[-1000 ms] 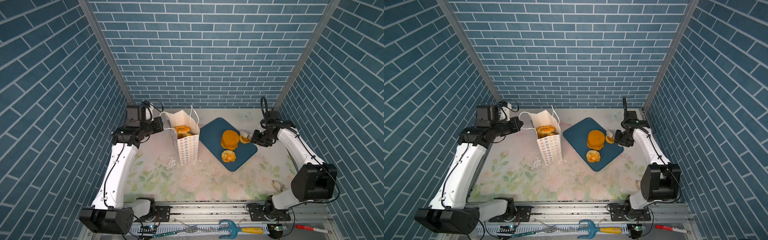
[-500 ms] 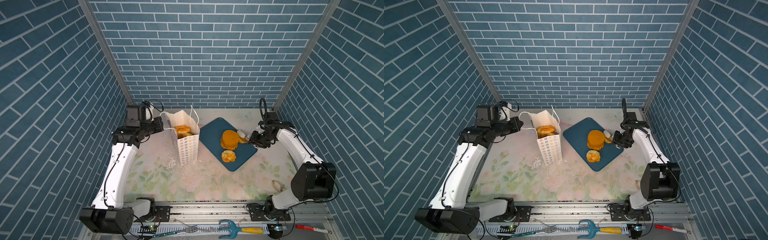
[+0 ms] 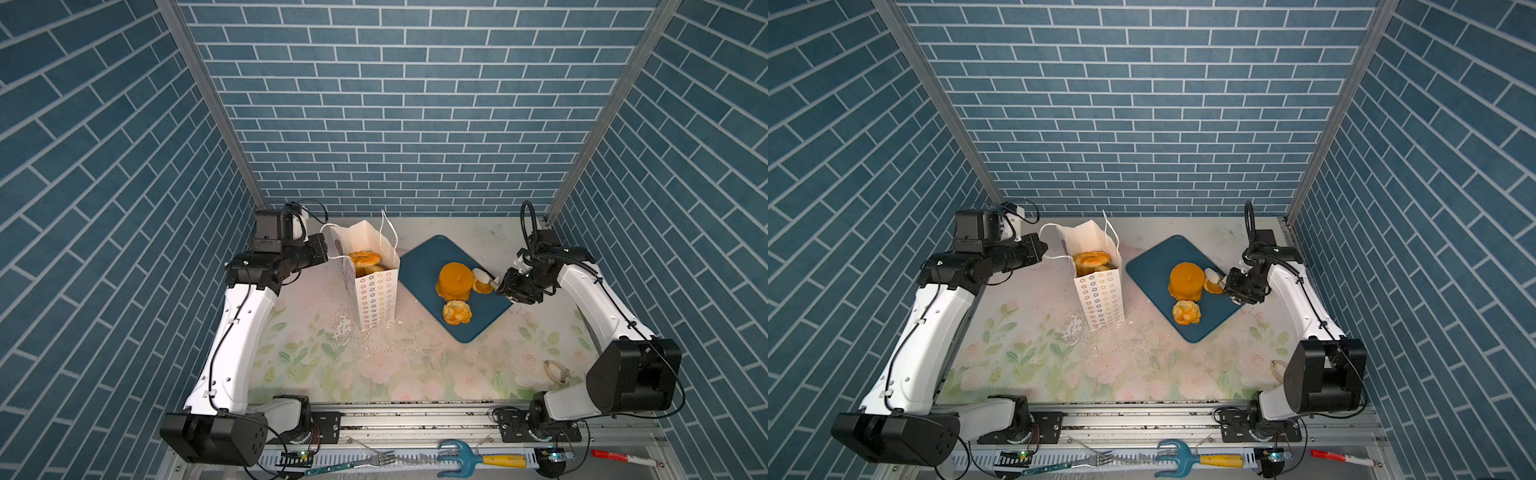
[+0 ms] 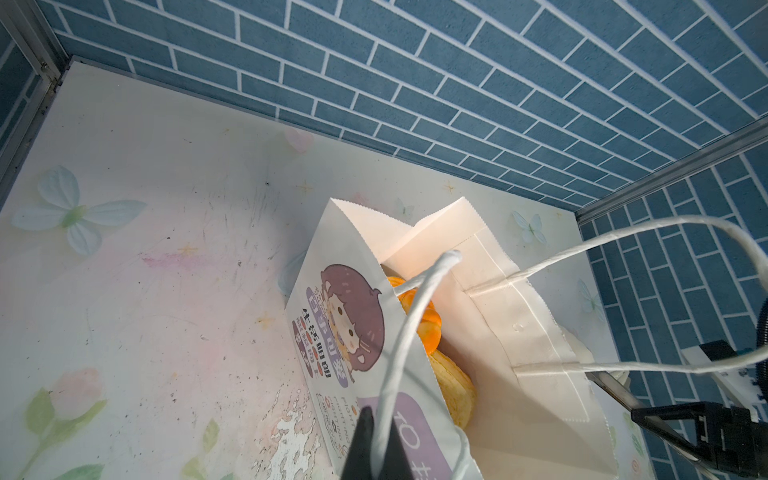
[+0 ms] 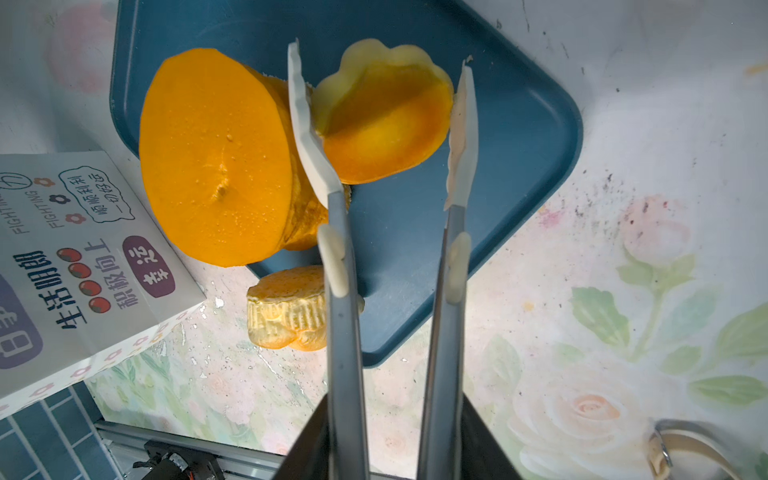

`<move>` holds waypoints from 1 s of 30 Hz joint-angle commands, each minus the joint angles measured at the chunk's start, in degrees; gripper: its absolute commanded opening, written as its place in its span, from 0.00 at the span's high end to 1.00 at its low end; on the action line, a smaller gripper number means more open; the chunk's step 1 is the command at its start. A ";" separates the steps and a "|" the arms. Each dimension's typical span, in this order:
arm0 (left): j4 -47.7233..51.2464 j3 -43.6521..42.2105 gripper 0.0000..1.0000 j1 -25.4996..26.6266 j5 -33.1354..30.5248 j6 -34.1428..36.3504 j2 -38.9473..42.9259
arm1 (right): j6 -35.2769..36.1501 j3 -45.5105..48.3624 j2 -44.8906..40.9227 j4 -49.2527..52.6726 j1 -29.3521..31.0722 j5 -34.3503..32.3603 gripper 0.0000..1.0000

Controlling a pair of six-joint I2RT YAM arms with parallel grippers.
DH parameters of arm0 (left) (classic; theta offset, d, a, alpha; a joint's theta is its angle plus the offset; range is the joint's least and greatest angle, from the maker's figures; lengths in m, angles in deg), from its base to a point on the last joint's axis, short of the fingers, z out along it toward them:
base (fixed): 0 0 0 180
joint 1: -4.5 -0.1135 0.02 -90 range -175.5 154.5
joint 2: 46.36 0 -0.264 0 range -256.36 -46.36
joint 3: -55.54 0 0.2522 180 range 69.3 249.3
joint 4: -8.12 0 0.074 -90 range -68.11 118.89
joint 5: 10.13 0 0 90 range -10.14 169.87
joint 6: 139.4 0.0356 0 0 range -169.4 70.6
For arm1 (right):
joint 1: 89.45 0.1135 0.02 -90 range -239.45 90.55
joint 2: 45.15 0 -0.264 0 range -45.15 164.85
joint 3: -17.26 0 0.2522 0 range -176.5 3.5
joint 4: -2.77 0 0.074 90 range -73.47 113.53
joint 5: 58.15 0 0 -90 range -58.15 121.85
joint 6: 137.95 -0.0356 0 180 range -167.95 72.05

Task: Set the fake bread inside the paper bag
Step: 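Lower the open right tongs around the yellow scalloped slice and pinch it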

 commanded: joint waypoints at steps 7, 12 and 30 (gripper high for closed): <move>-0.10 0.21 1.00 0.23 -0.30 -0.09 -0.24 | 2.43 0.64 2.16 1.71 -0.06 1.04 0.52; -0.14 0.48 1.00 0.30 -0.49 -0.06 -0.34 | 2.50 -0.02 3.88 1.16 -0.01 1.91 0.51; -0.26 0.24 1.00 0.27 -0.54 0.00 0.36 | 2.14 0.30 -1.44 2.69 -0.07 -1.02 0.70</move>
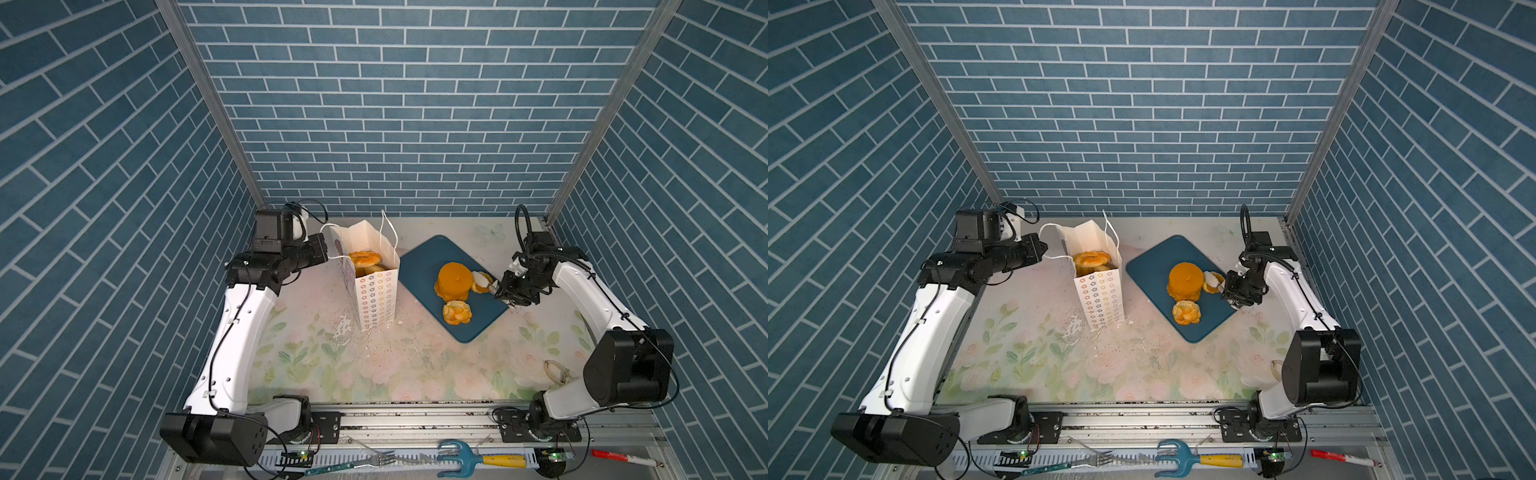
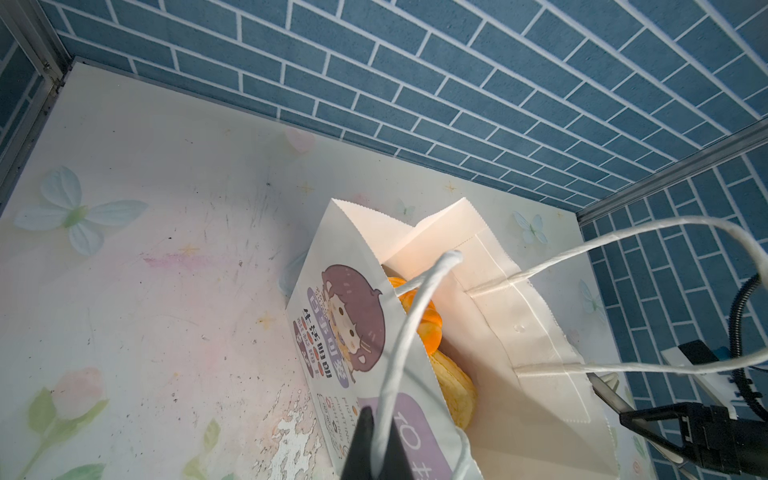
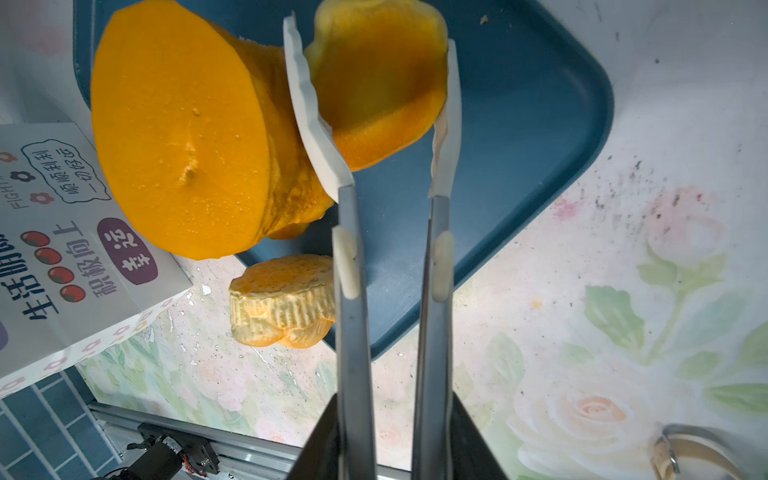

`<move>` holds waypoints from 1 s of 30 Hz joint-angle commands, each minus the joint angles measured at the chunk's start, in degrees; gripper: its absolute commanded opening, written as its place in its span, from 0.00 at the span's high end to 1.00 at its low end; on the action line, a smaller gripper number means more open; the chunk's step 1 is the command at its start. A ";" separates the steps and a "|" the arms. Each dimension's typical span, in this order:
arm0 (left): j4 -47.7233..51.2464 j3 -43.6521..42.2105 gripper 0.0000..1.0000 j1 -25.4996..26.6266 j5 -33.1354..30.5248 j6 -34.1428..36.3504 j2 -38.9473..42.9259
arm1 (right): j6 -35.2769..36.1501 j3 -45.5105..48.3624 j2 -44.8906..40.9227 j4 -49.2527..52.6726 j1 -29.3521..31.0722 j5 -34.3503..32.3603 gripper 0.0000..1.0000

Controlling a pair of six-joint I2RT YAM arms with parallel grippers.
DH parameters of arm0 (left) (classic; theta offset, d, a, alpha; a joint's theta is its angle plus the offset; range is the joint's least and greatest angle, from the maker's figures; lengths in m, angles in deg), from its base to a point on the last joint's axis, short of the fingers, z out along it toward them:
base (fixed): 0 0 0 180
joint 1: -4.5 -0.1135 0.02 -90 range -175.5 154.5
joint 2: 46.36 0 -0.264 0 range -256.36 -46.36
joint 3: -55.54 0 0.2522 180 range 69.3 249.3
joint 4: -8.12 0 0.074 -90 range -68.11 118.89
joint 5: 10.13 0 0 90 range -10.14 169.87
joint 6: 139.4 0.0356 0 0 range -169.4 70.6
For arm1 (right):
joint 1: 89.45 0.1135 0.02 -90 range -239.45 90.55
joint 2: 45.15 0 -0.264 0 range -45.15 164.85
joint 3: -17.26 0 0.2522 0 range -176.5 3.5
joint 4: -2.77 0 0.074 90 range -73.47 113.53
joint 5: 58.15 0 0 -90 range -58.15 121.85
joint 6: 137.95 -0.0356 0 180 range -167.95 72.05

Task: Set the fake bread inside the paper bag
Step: 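Lower the open right tongs around the yellow scalloped slice and pinch it, then lift the yellow slice with the right tongs and carry it over the bag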

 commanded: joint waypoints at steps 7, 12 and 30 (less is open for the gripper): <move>-0.19 0.23 1.00 0.31 -0.07 0.04 0.81 | 0.33 0.14 -5.37 2.28 -0.07 -2.64 0.73; -0.09 0.57 1.00 0.31 0.03 0.21 0.85 | 0.22 -1.74 -7.53 4.09 0.02 -3.97 0.74; -0.07 -0.36 1.00 0.29 0.28 0.24 2.13 | 1.74 -25.34 -12.95 7.12 10.52 -6.47 0.75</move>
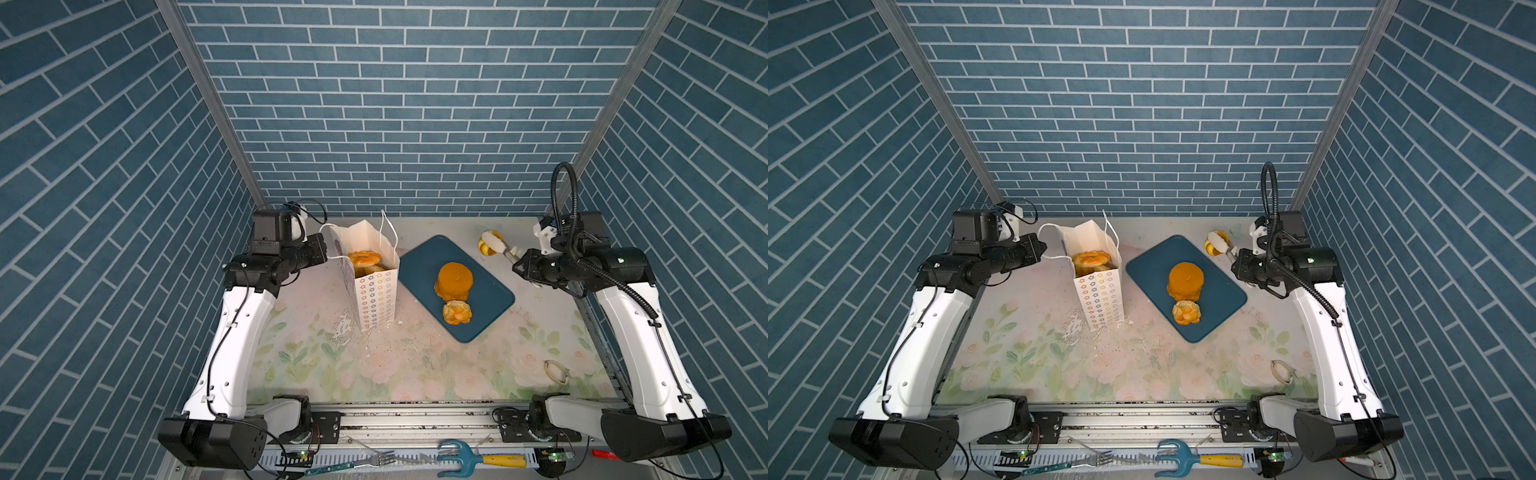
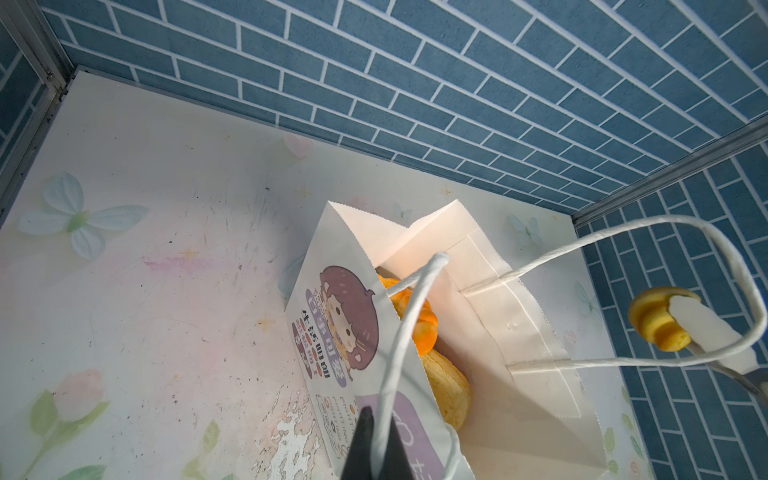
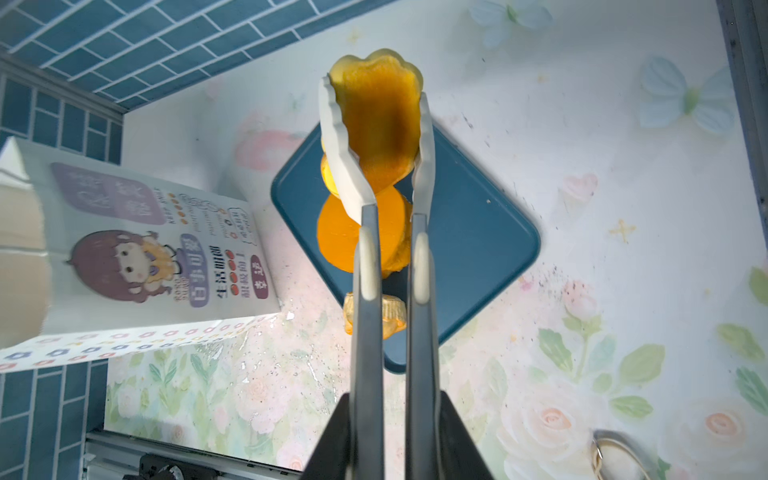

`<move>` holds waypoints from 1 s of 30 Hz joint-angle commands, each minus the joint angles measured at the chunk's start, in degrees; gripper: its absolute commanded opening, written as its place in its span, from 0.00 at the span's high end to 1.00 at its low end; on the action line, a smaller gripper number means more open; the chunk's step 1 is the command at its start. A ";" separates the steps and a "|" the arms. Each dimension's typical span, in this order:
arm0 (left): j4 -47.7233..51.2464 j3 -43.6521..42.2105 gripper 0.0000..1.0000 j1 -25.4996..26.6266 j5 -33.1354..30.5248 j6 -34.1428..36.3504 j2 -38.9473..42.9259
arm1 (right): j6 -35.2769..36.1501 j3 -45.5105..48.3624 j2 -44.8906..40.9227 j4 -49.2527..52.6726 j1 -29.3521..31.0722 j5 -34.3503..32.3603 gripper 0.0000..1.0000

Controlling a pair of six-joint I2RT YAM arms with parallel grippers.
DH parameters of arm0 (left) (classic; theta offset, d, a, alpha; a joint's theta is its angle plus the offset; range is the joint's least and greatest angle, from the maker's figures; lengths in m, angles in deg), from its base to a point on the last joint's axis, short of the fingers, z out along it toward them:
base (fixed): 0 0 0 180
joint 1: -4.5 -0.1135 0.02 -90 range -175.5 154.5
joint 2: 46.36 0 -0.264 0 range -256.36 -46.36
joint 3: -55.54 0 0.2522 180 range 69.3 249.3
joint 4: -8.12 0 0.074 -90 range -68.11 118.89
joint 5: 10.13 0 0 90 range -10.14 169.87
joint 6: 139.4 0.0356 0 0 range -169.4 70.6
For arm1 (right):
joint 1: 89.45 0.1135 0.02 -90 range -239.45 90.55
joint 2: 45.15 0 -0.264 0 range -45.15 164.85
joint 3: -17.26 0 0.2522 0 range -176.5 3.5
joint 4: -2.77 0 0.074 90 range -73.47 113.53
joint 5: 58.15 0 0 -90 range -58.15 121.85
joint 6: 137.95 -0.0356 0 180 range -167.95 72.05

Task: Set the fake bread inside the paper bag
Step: 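Lift the yellow slice with the right tongs and carry it over the bag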

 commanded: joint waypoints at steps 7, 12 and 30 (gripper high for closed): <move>-0.10 -1.49 1.00 0.31 -0.20 -0.19 2.05 | 4.42 -17.38 8.19 -5.04 15.19 -2.58 0.74; -0.04 -2.06 1.00 0.32 -0.40 -0.31 2.64 | 7.43 -26.05 13.81 -6.53 22.16 -3.68 0.74; 0.30 -2.61 1.00 0.32 -0.15 -0.89 3.06 | 15.91 -40.73 25.72 -5.21 38.30 -14.98 0.74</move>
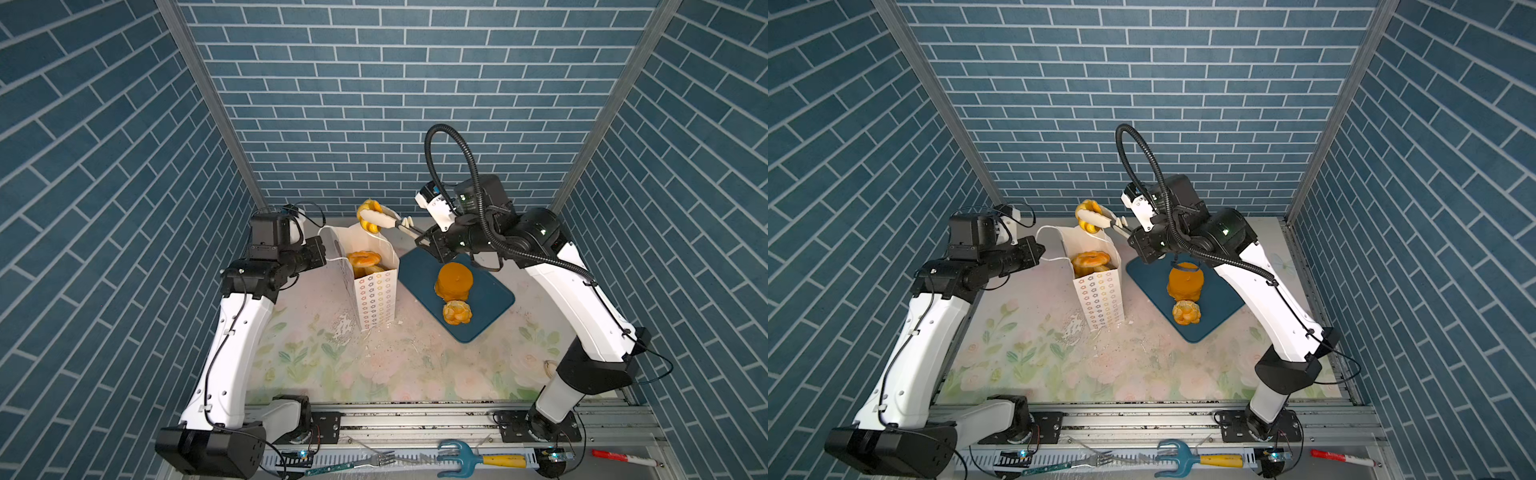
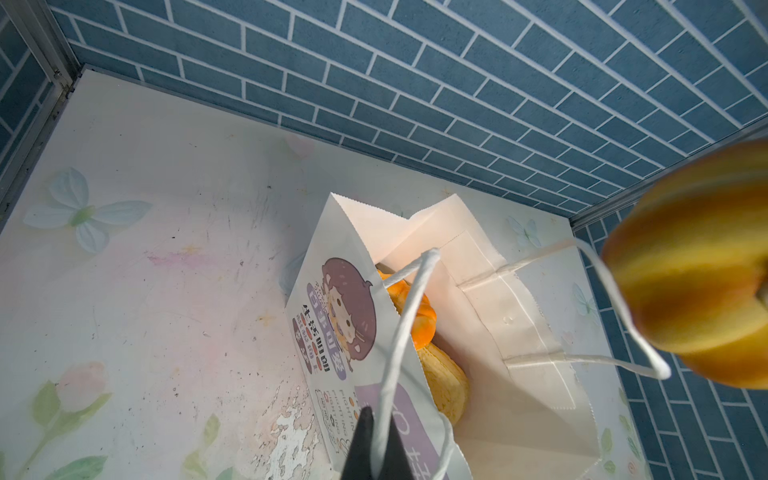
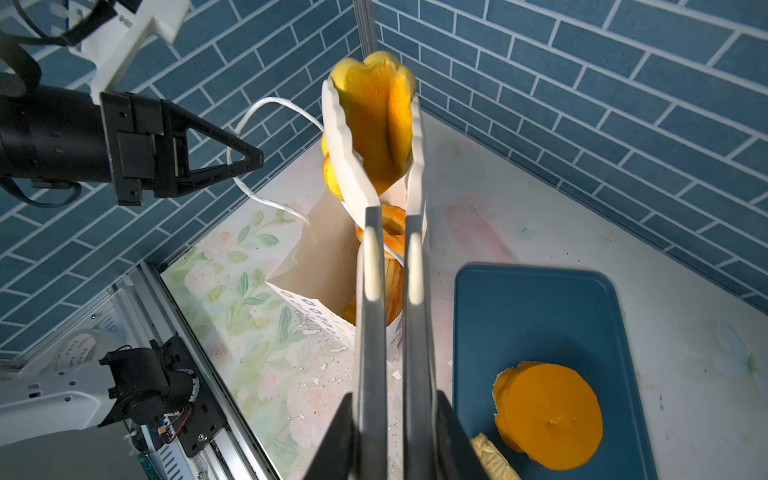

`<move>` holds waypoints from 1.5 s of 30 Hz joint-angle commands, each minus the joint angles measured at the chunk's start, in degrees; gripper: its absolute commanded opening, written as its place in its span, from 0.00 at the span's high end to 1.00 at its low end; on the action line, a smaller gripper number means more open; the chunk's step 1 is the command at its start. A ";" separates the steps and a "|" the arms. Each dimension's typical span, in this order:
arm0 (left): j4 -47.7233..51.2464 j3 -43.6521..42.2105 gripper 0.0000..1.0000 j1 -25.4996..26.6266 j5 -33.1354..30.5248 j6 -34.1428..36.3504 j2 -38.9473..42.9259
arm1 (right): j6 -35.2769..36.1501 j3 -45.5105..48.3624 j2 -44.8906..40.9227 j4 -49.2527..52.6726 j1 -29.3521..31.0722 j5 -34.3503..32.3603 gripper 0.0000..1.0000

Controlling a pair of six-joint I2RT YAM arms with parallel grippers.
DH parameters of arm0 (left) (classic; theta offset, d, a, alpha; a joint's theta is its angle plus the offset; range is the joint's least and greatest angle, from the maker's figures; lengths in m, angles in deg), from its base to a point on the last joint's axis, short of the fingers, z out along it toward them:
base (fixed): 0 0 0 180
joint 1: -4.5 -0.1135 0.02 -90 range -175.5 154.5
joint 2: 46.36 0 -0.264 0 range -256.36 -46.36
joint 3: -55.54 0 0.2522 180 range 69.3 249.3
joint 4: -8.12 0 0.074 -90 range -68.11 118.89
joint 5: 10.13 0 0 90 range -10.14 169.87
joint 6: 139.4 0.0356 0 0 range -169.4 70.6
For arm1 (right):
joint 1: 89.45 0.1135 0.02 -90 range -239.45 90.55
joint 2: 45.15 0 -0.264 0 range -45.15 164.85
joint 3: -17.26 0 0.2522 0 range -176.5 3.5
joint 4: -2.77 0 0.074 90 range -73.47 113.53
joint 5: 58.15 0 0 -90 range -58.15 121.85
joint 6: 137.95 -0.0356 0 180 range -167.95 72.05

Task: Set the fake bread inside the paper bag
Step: 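Lift the yellow slice with the right tongs and carry it over the bag, then lower the yellow slice into the bag and open the right tongs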

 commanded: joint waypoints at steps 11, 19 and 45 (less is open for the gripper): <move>-0.12 -1.43 1.00 0.47 0.06 -0.52 1.61 | 4.96 -3.79 -4.46 -4.98 0.59 -13.60 0.72; -0.03 -1.41 1.00 0.50 -0.08 -0.46 1.64 | 7.93 -7.41 -0.34 -1.58 3.85 -5.27 0.71; -0.23 -1.84 1.00 0.56 0.21 -0.19 1.35 | 6.52 -7.77 10.88 6.84 5.95 -11.62 0.54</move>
